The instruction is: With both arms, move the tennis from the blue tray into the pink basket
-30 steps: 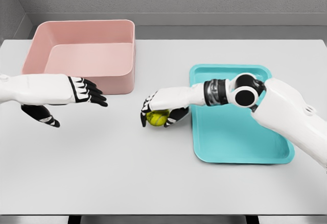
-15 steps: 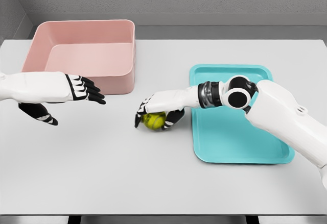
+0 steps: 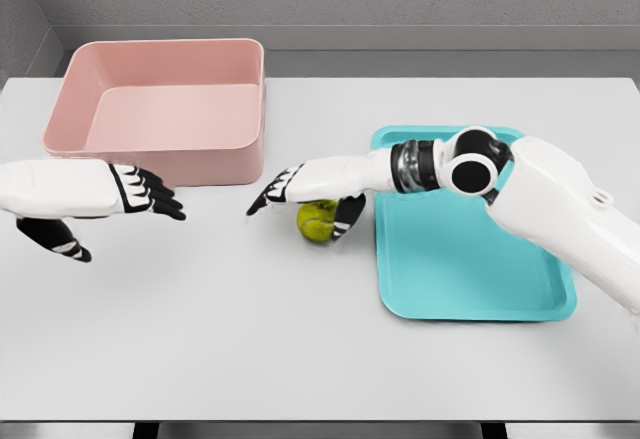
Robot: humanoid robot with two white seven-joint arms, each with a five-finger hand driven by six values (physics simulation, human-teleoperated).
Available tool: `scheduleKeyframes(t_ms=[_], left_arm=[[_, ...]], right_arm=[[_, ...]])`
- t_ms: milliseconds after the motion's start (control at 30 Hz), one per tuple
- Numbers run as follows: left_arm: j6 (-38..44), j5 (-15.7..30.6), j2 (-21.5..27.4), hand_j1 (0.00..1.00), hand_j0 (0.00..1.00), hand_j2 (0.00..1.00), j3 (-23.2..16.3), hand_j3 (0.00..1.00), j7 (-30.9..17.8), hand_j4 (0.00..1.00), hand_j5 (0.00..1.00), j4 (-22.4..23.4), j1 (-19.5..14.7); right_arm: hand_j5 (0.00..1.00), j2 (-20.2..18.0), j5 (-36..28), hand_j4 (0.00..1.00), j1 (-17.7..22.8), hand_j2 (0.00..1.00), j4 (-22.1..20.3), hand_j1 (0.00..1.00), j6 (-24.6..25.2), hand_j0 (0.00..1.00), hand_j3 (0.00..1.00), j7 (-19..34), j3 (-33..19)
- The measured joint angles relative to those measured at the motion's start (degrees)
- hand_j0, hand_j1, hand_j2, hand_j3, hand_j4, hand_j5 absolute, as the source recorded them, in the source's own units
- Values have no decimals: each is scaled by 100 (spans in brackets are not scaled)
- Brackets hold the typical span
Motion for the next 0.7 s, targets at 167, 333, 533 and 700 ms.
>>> scheduleKeyframes(t_ms=[167,333,533,700], left_arm=[[1,-162,-12,100,100,100,162,100,0,100,100,-1,-8],[2,-222,-217,100,100,100,534,100,1,100,100,-8,9],[2,-239,-349,100,100,100,704,100,0,100,100,-8,18],[1,-239,-364,100,100,100,749,100,0,100,100,-9,27]], right_arm=[[100,-331,-4,100,-105,100,-262,100,-134,100,100,0,-18],[100,-518,-7,100,-334,100,-428,100,-186,100,100,0,-41],[100,-784,-10,100,-483,100,-465,100,-546,100,100,0,-52],[100,-1183,-1,100,-360,100,-342,100,-717,100,100,-193,-301]])
